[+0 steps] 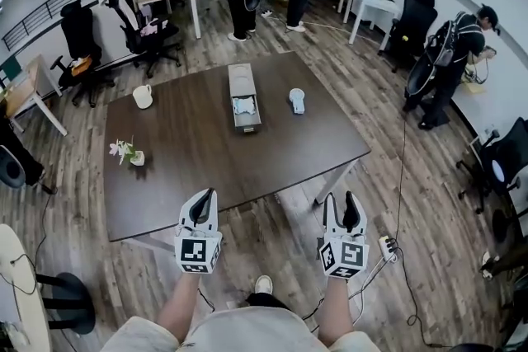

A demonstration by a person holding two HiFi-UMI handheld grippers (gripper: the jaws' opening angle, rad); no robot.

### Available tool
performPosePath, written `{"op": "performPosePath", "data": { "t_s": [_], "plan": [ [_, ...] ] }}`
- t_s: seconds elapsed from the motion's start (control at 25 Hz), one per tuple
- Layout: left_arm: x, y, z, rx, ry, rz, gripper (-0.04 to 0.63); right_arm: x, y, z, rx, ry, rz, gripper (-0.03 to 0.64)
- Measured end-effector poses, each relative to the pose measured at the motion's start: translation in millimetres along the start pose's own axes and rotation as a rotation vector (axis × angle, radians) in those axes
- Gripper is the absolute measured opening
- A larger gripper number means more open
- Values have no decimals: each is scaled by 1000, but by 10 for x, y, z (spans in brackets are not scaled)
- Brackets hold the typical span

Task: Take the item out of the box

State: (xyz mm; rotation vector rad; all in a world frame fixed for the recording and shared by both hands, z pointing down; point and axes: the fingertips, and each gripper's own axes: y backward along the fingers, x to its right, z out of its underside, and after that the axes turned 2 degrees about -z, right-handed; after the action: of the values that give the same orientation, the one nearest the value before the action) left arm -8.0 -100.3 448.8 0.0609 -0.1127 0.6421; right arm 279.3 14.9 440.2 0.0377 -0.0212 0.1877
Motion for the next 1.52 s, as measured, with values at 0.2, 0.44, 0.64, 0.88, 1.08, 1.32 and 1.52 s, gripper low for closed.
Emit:
{"op": "performPosePath", "data": {
  "t_s": [0.2,0.44,0.64,0.88,1.08,1.32,1.52],
  "plan": [
    [138,-447,1,-7,-14,8,2,370,-255,21,1,-15,23,195],
    [102,-814,-65,5,-6,-25,2,585,-554,-22,2,-3,4,195],
    [14,-1090,-13,1,7,-35,2,588,-847,6,-5,9,-14,193],
    [-173,-1533,101,7,11,-14,2,548,-1276,67,-13,18,-1,193],
    [-446,-1952,127,22,16,-7,2,460,-1766,-22,0,41,2,193],
    [-899,-2312,136,35,6,-35,2,245,-2339,-116,17,60,-21,193],
    [-1243,-2502,143,44,0,-65,2,61,-2795,-133,21,65,-51,193]
  ]
}}
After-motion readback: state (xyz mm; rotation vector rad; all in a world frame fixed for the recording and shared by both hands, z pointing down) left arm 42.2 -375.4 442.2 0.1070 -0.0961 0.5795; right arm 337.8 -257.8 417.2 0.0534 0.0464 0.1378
